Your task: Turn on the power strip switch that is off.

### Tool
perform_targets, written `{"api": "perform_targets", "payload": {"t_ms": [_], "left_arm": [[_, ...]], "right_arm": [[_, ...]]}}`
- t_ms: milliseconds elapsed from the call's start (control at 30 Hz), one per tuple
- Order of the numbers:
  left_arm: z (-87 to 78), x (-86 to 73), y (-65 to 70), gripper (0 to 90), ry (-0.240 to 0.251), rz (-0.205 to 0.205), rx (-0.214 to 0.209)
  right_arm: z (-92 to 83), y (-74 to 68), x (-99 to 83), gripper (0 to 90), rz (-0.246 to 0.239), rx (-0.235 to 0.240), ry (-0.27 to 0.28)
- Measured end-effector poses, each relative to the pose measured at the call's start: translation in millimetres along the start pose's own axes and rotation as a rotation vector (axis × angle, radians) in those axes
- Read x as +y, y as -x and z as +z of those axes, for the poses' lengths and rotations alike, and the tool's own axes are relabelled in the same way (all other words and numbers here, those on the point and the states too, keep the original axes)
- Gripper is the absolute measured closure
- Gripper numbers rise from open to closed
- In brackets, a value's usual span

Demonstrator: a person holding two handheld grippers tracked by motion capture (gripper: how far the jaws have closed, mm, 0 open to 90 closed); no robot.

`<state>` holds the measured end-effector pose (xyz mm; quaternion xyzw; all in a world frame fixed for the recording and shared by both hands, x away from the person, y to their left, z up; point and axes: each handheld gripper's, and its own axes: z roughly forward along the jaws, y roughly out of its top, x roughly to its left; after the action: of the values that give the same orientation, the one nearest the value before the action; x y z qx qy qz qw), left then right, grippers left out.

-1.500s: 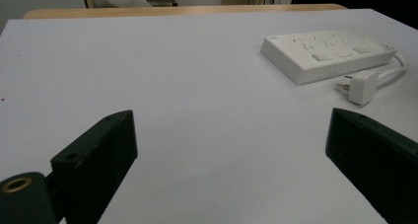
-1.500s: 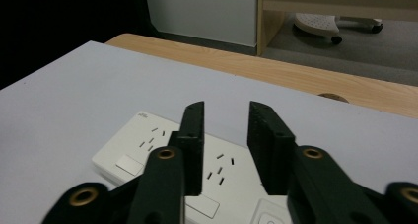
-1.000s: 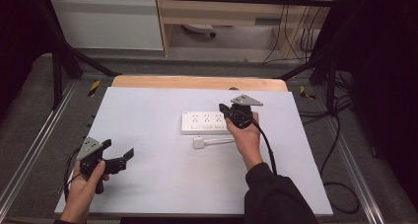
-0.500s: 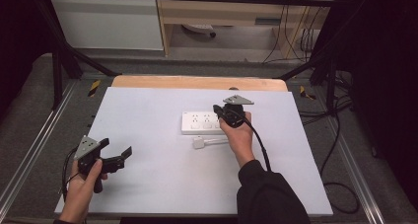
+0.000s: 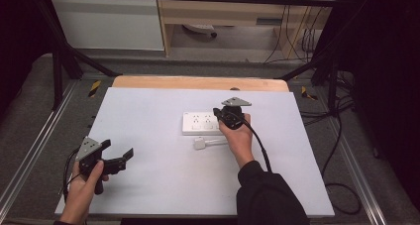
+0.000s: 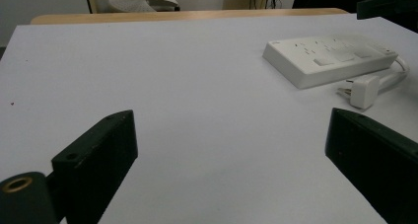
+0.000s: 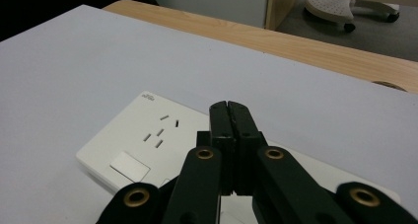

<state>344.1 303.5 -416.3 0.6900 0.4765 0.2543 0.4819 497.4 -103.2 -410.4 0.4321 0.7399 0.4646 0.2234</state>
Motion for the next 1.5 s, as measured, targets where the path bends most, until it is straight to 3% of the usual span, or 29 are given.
{"api": "perform_targets", "payload": {"t_ms": [1500], "left_arm": [[-0.8, -0.8, 1.0, 5.7, -0.009, 0.005, -0.009]], "right_arm": [[12.4, -13.4, -16.5, 90.0, -0.032, 0.014, -0.119]]}}
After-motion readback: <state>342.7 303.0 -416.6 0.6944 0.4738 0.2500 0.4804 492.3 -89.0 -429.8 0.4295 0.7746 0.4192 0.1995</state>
